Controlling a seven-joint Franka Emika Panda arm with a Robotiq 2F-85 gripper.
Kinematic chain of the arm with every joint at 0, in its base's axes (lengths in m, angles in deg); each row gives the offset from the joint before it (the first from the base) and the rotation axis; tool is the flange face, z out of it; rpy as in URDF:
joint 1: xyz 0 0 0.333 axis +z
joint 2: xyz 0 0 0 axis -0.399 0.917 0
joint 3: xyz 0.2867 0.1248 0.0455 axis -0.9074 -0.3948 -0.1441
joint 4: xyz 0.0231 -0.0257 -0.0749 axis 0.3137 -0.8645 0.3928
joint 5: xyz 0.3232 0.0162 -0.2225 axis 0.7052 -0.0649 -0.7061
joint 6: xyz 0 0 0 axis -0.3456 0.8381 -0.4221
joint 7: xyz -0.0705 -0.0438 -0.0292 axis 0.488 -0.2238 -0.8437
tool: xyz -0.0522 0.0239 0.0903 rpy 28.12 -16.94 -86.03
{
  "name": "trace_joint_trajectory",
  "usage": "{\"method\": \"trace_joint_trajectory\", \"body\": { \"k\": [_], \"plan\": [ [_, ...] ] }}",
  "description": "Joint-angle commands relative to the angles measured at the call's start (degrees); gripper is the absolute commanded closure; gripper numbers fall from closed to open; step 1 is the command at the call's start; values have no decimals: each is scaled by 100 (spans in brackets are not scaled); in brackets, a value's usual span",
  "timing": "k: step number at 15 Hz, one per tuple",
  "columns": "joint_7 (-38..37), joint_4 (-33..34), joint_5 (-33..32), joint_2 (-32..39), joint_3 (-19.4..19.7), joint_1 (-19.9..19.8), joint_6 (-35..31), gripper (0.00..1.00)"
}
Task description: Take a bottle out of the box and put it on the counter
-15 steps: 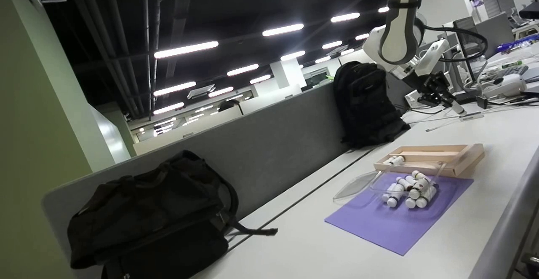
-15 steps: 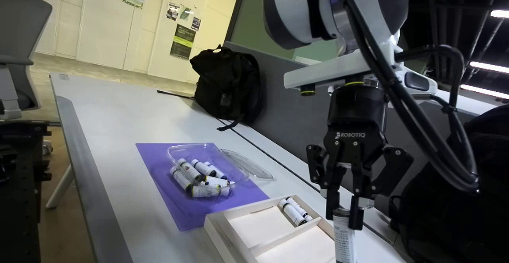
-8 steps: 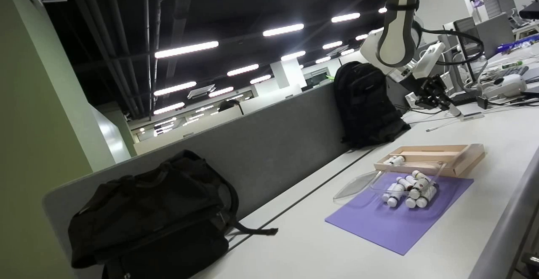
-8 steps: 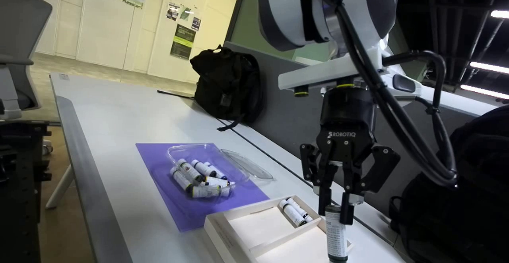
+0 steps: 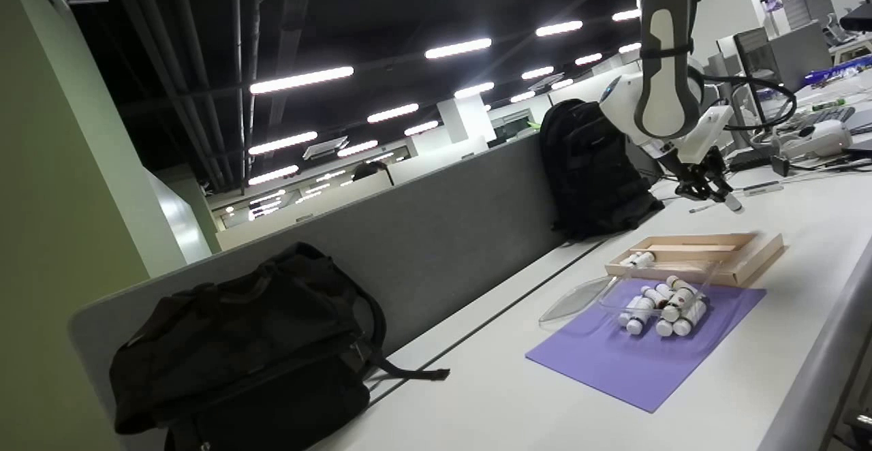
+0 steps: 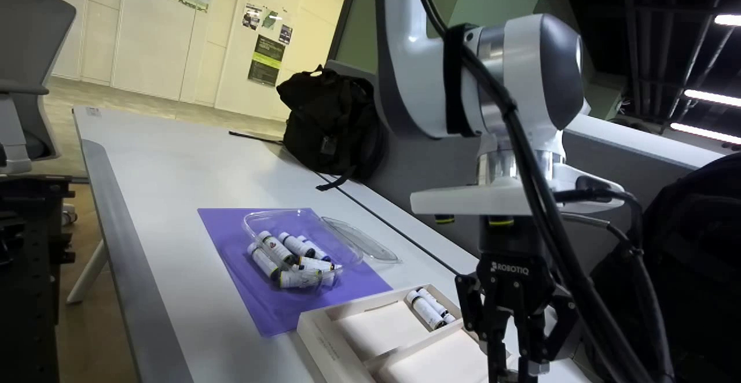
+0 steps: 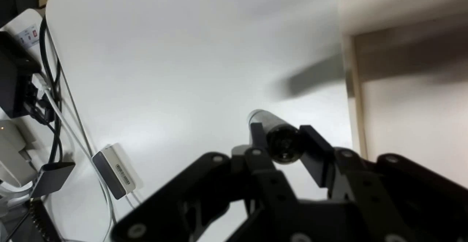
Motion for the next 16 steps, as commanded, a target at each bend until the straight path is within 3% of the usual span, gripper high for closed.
{"method": "trace_joint_trajectory", "body": {
  "k": [1, 6, 8, 9, 11, 16],
  "plan": [
    [-1216, 370, -767, 555, 671, 437, -721, 93],
    [-2621, 732, -1424, 1164, 1345, 866, -1221, 93],
    [-2808, 822, -1386, 1311, 1325, 860, -1110, 93],
    [-2805, 840, -1289, 1342, 1273, 831, -1054, 45],
    [-2824, 851, -1203, 1385, 1235, 827, -1023, 40],
    [-2310, 714, -682, 1030, 921, 570, -771, 6]
  ]
}}
